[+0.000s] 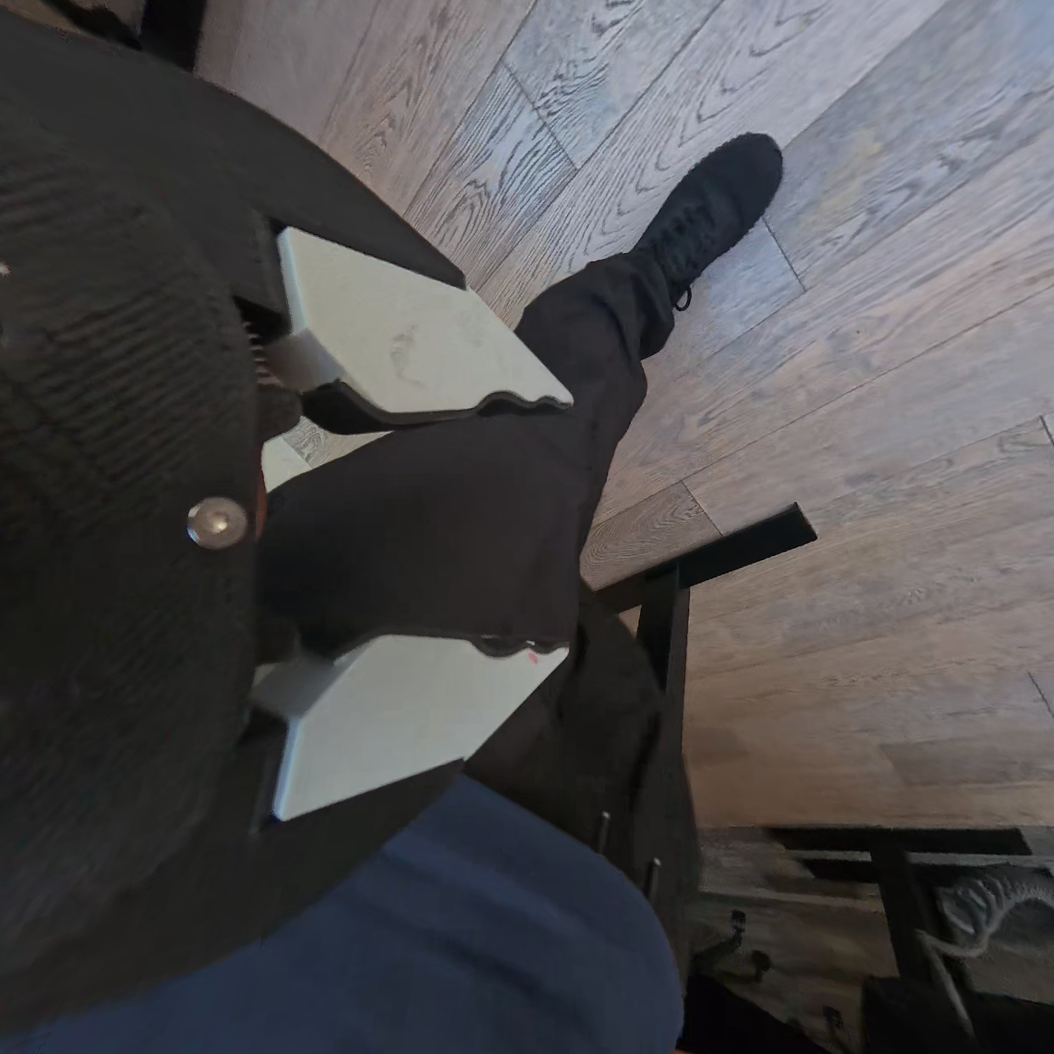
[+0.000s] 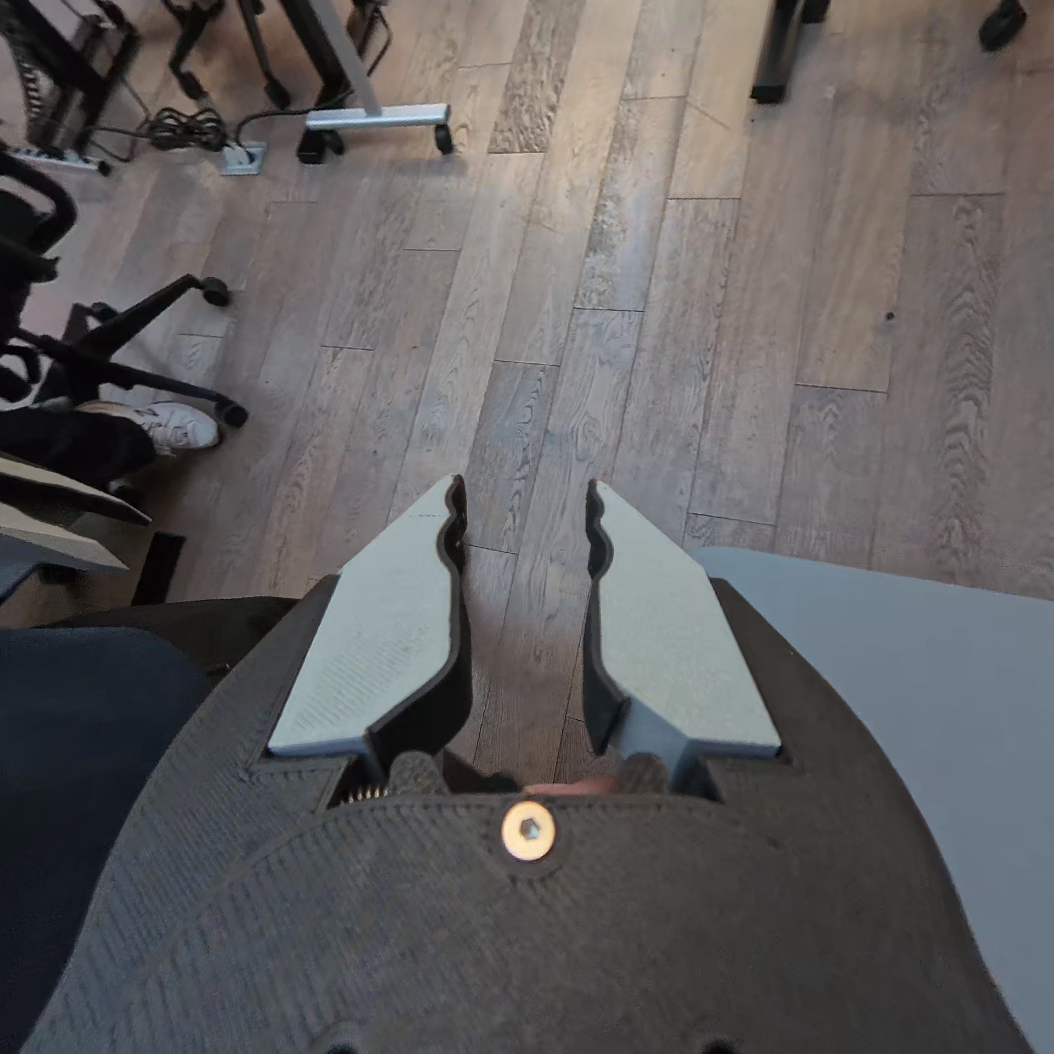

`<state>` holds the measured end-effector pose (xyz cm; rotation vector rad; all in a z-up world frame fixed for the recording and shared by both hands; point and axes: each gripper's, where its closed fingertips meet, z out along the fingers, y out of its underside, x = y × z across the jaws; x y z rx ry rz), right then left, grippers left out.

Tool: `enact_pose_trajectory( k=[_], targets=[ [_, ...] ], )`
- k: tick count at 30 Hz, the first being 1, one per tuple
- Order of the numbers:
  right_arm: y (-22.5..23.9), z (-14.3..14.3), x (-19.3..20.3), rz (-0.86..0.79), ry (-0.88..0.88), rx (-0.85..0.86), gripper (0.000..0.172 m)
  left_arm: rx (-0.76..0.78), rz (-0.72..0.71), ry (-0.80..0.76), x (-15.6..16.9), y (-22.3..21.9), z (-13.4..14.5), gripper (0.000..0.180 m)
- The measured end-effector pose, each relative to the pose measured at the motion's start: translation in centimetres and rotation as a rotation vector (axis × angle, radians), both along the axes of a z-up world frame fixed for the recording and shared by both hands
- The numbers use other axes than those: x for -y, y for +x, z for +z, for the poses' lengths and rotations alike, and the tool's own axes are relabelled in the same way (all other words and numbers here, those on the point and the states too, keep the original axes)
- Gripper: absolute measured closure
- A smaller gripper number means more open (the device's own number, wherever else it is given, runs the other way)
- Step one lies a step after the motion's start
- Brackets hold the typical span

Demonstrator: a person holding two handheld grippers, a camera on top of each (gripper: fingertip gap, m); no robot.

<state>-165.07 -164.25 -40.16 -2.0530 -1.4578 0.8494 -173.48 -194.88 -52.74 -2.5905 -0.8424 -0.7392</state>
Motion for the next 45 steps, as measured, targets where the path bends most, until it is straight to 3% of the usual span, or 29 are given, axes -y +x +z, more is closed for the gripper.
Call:
enact_pose_trajectory(
  k=[5, 8, 15, 19, 22, 25, 30, 36, 38, 41, 45],
  targets=[
    [-5.8, 1.9, -5.8, -0.167, -0.007, 0.026, 0.13, -0.011, -0.183, -0.013, -7.5, -11.8, 0.5, 0.109],
    [-9.1, 1.9, -9.6, -0.22, 0.025, 0.037, 0.131, -0.072, -0.222, -0.005, -14.2, -19.7, 1.3, 0.111],
    [-18.3, -3.1, -19.2, -0.318, -0.075, -0.019, 0.132, -0.19, -0.219, -0.061, -31.0, -34.8, 1.7, 0.116],
    [-23.9, -6.1, -26.8, -0.3, -0.136, -0.007, 0.132, -0.176, -0.211, -0.207, -36.5, -40.2, 2.1, 0.116],
    [-27.4, -5.4, -33.1, -0.287, -0.17, -0.015, 0.131, -0.241, -0.231, -0.277, -41.2, -45.9, 4.2, 0.117],
    [-30.0, -4.1, -39.7, -0.271, -0.137, -0.026, 0.129, -0.329, -0.199, -0.252, -50.0, -54.2, 7.2, 0.111],
    [-32.2, -1.6, -49.5, -0.372, -0.105, -0.057, 0.129, -0.515, -0.081, -0.098, -68.2, -70.8, 15.3, 0.105],
    [-33.1, 0.5, -55.8, -0.573, -0.069, -0.036, 0.13, -0.706, 0.003, 0.037, -88.5, -90.4, 23.3, 0.103],
    [-33.6, 0.7, -56.2, -0.638, -0.066, 0.008, 0.131, -0.732, 0.004, 0.058, -94.7, -96.2, 24.0, 0.102],
    [-35.0, 1.4, -56.2, -0.748, -0.069, 0.098, 0.131, -0.725, -0.033, 0.047, -103.0, -103.0, 22.6, 0.093],
    [-39.4, 4.0, -57.4, -0.901, -0.125, 0.07, 0.131, -0.725, -0.136, -0.047, -109.6, -108.2, 18.8, 0.081]
  ],
)
